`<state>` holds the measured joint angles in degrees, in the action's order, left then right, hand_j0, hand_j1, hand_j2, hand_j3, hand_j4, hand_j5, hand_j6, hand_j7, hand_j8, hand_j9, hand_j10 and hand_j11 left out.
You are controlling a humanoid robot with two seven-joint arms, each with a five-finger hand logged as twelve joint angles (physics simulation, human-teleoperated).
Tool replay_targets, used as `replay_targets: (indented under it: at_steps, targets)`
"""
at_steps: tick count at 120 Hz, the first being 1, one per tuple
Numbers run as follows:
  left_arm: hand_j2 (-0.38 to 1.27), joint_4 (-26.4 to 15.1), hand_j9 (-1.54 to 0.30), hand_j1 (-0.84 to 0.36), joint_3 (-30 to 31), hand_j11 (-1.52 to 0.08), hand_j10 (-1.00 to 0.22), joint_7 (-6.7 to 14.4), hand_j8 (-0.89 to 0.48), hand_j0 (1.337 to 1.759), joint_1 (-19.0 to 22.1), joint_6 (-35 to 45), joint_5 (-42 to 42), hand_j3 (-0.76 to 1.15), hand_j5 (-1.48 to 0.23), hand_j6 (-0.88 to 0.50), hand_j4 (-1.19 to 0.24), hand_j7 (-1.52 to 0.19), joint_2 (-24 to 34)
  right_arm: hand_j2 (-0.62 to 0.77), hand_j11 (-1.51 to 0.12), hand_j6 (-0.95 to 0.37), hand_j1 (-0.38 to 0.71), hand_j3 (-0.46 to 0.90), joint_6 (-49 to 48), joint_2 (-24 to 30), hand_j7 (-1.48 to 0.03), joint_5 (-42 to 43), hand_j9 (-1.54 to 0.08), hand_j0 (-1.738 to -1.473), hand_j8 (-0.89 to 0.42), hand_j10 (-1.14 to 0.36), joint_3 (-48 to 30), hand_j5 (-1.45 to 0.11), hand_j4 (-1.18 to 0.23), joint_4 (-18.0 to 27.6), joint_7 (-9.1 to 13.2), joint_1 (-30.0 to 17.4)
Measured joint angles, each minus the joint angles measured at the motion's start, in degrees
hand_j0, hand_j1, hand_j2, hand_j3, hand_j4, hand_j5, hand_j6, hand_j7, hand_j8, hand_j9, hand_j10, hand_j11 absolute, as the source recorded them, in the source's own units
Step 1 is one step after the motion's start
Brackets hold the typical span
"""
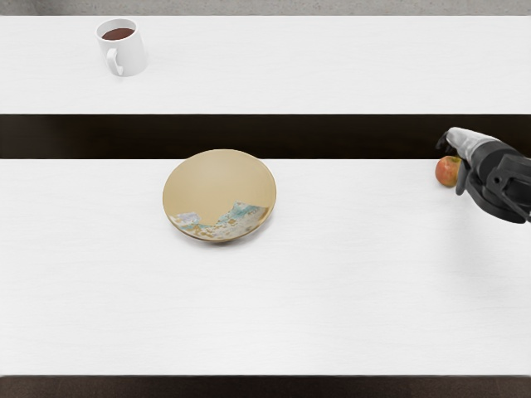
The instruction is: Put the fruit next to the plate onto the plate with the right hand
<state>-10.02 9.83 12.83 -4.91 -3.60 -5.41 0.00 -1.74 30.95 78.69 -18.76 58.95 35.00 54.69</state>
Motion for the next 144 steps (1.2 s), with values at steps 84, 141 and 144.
replay_targets:
  at_steps: [84,141,144]
  targets:
    - [0.00,0.00,0.00,0.35,0.00,0.00,0.00,0.00,0.00,1.658,0.03,0.00,-0.01,0.00,0.00,0.00,0.00,0.00,0.00,-0.07,-0.50,-0.39,0.11,0.00,0.98,-1.05,-0.50,0.21,-0.50,-1.658,-0.39,-0.39,0.30,-0.50,-0.39,-0.49,0.00,-0.70]
    - [0.00,0.00,0.00,0.35,0.00,0.00,0.00,0.00,0.00,1.658,0.03,0.00,-0.01,0.00,0.00,0.00,0.00,0.00,0.00,-0.04,-0.63,-0.42,0.20,0.00,1.04,-1.06,-0.64,0.35,-0.63,-1.656,-0.44,-0.50,0.29,-0.62,-0.51,-0.47,0.01,-1.24]
    - [0.00,0.00,0.00,0.35,0.00,0.00,0.00,0.00,0.00,1.658,0.00,0.00,0.00,0.00,0.00,0.00,0.00,0.00,0.00,-0.03,-0.65,-0.41,0.21,0.00,1.01,-1.07,-0.66,0.34,-0.65,-1.655,-0.43,-0.52,0.29,-0.65,-0.52,-0.46,0.02,-1.24]
